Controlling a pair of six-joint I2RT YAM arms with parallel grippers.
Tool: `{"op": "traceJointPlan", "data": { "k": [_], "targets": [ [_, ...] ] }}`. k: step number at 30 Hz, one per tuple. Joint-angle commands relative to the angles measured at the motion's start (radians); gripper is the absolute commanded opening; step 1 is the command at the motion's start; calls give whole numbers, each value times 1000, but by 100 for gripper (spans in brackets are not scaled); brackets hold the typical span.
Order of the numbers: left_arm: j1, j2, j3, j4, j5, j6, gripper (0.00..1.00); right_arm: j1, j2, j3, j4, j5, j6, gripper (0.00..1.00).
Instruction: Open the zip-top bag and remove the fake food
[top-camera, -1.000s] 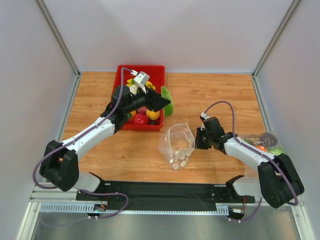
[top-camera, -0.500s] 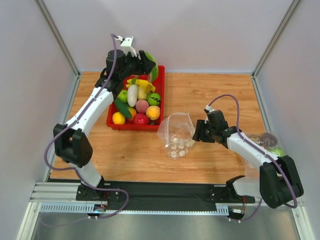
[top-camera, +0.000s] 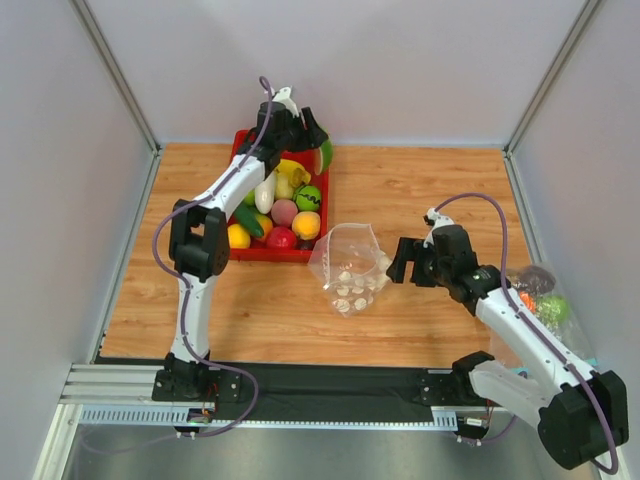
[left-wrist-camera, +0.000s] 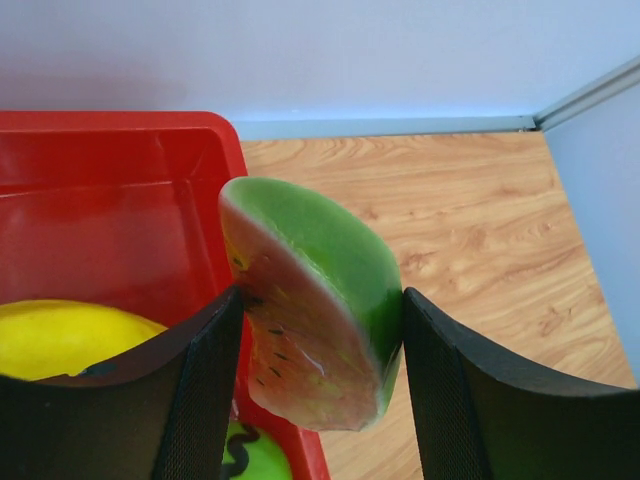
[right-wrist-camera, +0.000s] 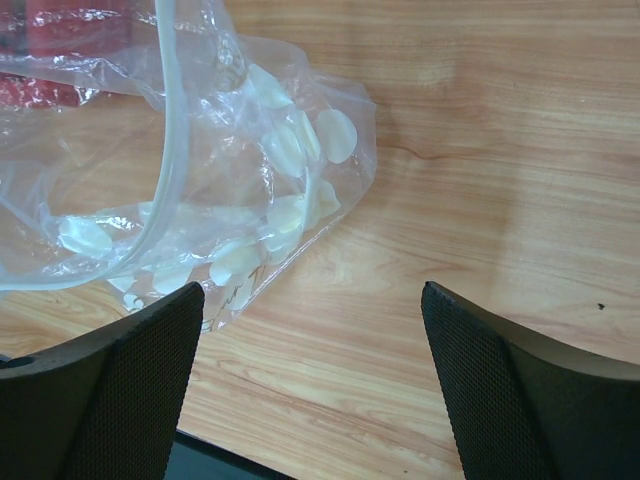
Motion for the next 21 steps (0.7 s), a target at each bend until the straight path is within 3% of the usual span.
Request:
{"op": "traceJointPlan", "data": {
  "k": [1, 7, 13, 15, 18, 20, 21],
  "targets": [
    [7, 47, 147, 42, 11, -71, 0, -2, -53, 17, -39, -4, 0, 91],
    [11, 97, 146, 28, -78, -68, 0, -2, -116, -3, -71, 11, -4, 92],
    [36, 128, 126, 52, -56, -73, 0, -2, -160, -2, -98, 14, -10, 92],
    [41, 143, 129, 42, -43, -74, 8, -2, -169, 0, -99, 9, -9, 93],
    [44, 151, 131, 17, -36, -64, 32, -4, -171, 5, -102, 6, -10, 93],
    [42, 142, 126, 6, -29, -53, 63, -2, -171, 6, -104, 3, -10, 93],
    [42, 137, 117, 8, -26, -50, 92, -4, -171, 6, -102, 2, -10, 93]
  ]
}}
